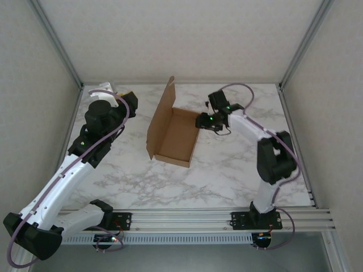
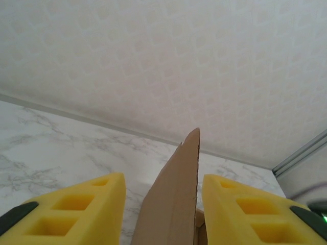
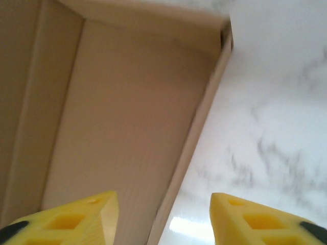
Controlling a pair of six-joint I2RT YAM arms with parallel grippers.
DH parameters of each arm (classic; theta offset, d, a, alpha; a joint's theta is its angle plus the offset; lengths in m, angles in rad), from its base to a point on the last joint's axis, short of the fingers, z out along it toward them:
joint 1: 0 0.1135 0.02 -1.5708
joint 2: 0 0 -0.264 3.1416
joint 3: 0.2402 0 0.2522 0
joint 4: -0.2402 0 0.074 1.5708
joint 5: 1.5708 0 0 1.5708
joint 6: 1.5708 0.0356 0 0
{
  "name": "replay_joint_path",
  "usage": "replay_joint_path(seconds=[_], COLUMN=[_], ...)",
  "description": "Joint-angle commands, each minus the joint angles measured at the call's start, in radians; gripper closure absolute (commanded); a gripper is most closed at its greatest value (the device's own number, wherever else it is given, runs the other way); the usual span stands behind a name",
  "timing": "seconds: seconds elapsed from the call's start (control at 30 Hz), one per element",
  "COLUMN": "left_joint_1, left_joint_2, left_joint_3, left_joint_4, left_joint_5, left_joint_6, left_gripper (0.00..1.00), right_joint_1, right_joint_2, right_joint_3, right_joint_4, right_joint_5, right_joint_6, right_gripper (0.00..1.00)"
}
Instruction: Fold the paper box
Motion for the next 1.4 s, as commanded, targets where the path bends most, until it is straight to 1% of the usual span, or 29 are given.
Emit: replay_joint_path(seconds=[0.0,0.03,0.1,0.17,0.3,0.43,0.53,0.67,0.73,0.8,0.87,0.93,0.97,1.07,1.1,1.23,1.37], left_joint_1=[0.013,0.015,0.017,0.016,0.017,0.019,0.021,0.021,0.021,0.021,0.021,0.021,0.021,0.021,0.021,0.021,0.021], left_joint_2=[-0.029,-0.034,-0.039,-0.043,-0.06,-0.07,-0.073,-0.074,-0.07,-0.069,-0.074,-0.08,-0.082,-0.092,-0.093,-0.103,-0.104], left_joint_3=[-0.039,-0.048,-0.068,-0.087,-0.102,-0.108,-0.108,-0.133,-0.137,-0.142,-0.145,-0.149,-0.151,-0.161,-0.165,-0.199,-0.234], left_joint_4=[-0.002,0.001,0.011,0.027,0.036,0.046,0.045,0.064,0.064,0.067,0.07,0.076,0.079,0.093,0.097,0.13,0.155], left_joint_5=[0.027,0.034,0.062,0.09,0.094,0.093,0.102,0.116,0.125,0.135,0.136,0.133,0.131,0.136,0.138,0.145,0.149], left_joint_6=[-0.012,-0.015,-0.027,-0.033,-0.028,-0.025,-0.028,-0.055,-0.068,-0.074,-0.073,-0.073,-0.073,-0.074,-0.076,-0.085,-0.091], left_gripper=[0.56,0.56,0.56,0.57,0.57,0.57,0.57,0.57,0.57,0.57,0.58,0.57,0.58,0.58,0.58,0.58,0.58], right_joint_1=[0.008,0.01,0.013,0.014,0.025,0.044,0.052,0.052,0.06,0.063,0.064,0.064,0.064,0.063,0.063,0.07,0.098], right_joint_2=[0.134,0.169,0.204,0.234,0.311,0.392,0.468,0.552,0.575,0.584,0.572,0.525,0.486,0.369,0.338,0.2,0.103], right_joint_3=[0.2,0.254,0.306,0.352,0.441,0.517,0.613,0.744,0.775,0.773,0.739,0.649,0.58,0.373,0.318,0.074,-0.095], right_joint_4=[-0.109,-0.117,-0.094,-0.08,-0.098,-0.113,-0.156,-0.218,-0.236,-0.244,-0.244,-0.205,-0.169,-0.075,-0.057,0.02,0.048], right_joint_5=[0.135,0.17,0.196,0.176,0.093,0.083,0.087,0.097,0.112,0.147,0.189,0.227,0.24,0.27,0.282,0.305,0.401], right_joint_6=[-0.181,-0.224,-0.305,-0.381,-0.507,-0.585,-0.582,-0.527,-0.514,-0.495,-0.474,-0.454,-0.441,-0.401,-0.387,-0.346,-0.315], right_gripper=[0.43,0.41,0.32,0.31,0.32,0.34,0.38,0.41,0.44,0.5,0.57,0.65,0.69,0.79,0.8,0.82,0.82])
